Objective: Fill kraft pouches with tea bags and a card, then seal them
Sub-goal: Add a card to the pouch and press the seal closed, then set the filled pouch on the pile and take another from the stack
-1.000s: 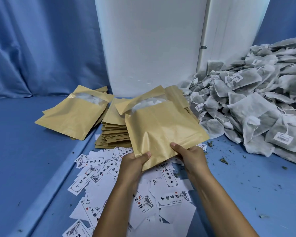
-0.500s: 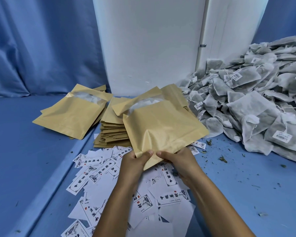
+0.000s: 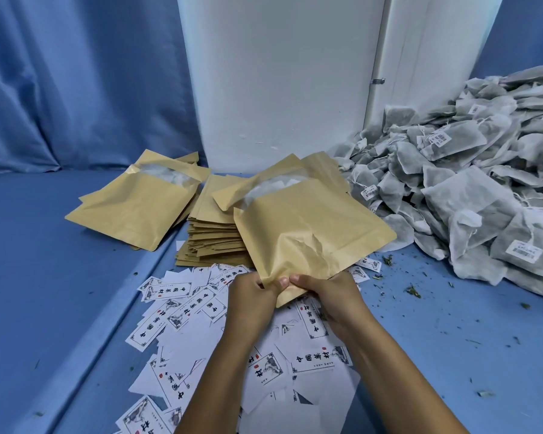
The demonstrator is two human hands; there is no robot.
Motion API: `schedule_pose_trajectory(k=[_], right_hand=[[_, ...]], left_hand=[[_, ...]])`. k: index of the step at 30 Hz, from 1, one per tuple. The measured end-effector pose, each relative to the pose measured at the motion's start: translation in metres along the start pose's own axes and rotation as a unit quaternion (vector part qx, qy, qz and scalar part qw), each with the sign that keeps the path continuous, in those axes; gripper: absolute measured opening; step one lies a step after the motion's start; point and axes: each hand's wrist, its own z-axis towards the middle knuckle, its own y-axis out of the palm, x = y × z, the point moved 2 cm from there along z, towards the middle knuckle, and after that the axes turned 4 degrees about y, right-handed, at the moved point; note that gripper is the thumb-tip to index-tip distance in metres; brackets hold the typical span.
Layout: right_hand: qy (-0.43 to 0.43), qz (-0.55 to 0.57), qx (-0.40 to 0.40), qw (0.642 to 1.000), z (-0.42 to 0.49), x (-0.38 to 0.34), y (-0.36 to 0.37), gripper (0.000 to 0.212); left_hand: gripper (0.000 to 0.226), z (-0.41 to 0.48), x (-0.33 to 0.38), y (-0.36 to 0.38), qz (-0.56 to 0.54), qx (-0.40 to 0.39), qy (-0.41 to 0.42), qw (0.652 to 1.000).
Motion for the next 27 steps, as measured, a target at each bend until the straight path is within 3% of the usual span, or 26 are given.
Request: schedule_pose_trajectory(k=[3,8,17,21,27], right_hand=[[0.017,0.032,0.000,0.999,0.002,-0.004,-0.004,0.010],[0.015,0.038,0.033,0.999,0.010,-0.016,-0.026,0.025],[-0.037,0.192,0.059,0.979,0.015,-0.033,-0.050,0.010],[-0.033,0.199,0.046,0.978,0.014,-0.034,-0.047,0.008],[-0.058,0.245,0.090,0.964,0.013,-0.041,-0.060,0.004]], left_hand=[[0.023,0.001,0.003,0.001,0.010,-0.013,0.001,1.000],[0.016,0.001,0.005,-0.004,0.007,-0.020,0.019,1.000],[0.017,0.001,0.002,-0.012,-0.021,-0.013,0.012,1.000],[0.016,0.002,0.000,-0.015,-0.024,-0.021,-0.002,1.000],[0.022,0.004,-0.002,-0.015,-0.005,-0.011,-0.006,1.000]])
